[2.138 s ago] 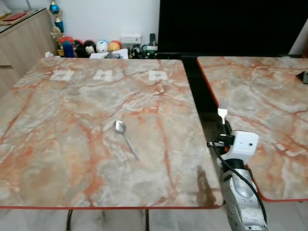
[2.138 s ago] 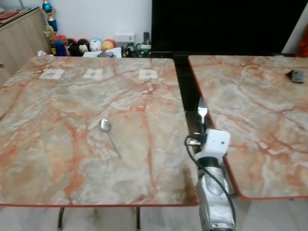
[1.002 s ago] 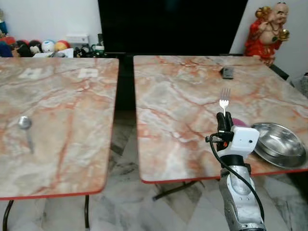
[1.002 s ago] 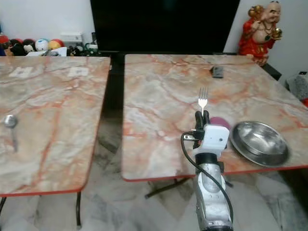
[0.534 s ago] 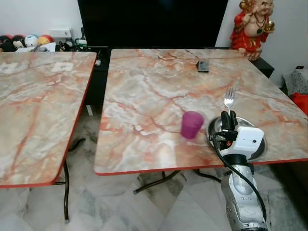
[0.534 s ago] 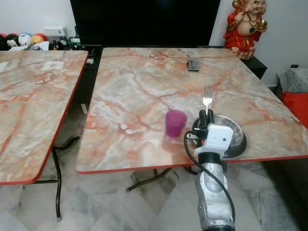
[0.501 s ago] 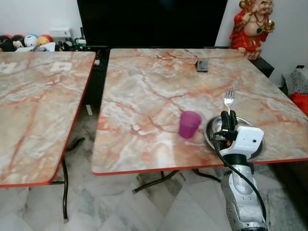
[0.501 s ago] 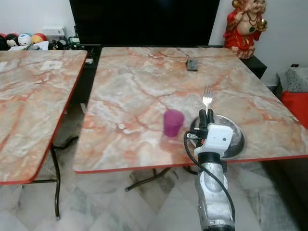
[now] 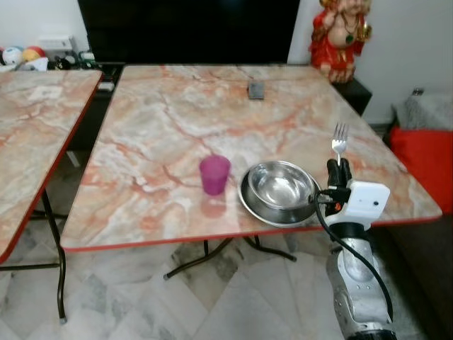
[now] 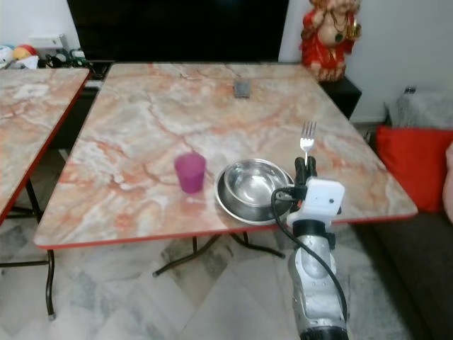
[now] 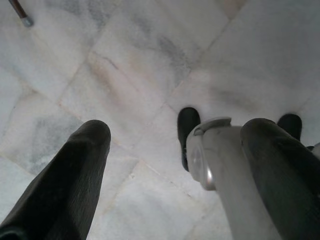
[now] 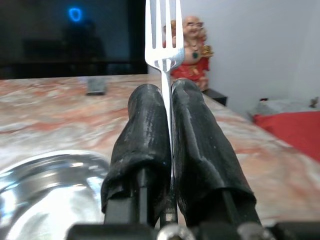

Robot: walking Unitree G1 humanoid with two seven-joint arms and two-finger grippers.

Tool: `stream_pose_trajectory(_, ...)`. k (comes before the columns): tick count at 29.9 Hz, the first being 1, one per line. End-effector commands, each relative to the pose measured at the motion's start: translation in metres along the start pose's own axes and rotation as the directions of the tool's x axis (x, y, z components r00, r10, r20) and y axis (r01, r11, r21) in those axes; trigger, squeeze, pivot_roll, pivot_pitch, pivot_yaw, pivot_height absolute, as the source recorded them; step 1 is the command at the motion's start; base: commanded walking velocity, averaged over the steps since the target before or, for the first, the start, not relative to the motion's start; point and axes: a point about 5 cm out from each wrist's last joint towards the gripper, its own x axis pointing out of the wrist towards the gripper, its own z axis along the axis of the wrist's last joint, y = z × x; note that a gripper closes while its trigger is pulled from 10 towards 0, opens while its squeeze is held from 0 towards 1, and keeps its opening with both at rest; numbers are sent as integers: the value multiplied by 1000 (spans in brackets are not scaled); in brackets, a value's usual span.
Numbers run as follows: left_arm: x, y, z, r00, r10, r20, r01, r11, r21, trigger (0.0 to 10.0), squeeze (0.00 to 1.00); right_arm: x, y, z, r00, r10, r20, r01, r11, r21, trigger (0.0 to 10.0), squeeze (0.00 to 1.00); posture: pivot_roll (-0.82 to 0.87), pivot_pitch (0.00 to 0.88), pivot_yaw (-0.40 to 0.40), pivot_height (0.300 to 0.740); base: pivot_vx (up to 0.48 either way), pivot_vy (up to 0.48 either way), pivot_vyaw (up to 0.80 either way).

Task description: Setting the table

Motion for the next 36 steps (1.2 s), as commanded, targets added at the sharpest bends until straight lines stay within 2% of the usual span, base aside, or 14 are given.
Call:
stream_pose_trajectory(1, -2, 4, -7, 1000, 10, -26, -10, 1000, -8, 10000, 0, 1, 2, 1, 1000, 2, 8, -2, 1000, 5, 10000, 0, -2, 80, -25, 740, 0, 0, 0)
stream_pose_trajectory(10, -2, 2, -7, 1000, -5, -29, 6, 1000, 20, 10000, 0, 2, 2, 0, 1000, 1, 0, -1, 1000, -2, 10000, 0, -8, 68, -23, 740, 0, 0, 0)
stream_pose_trajectory(16, -3, 1, -11, 999, -2, -41, 3, 1000, 20, 10000, 0, 0, 4, -1, 1000, 8, -5, -8, 1000, 2, 10000, 0, -10, 61, -20, 740, 0, -402, 0)
stream_pose_trajectory(36, -4, 4, -14, 999, 2, -51, -2, 1000, 11, 10000, 0, 0, 6, -4, 1000, 20, -23, -19, 1000, 3, 10000, 0, -8, 60, -20, 740, 0, 0, 0)
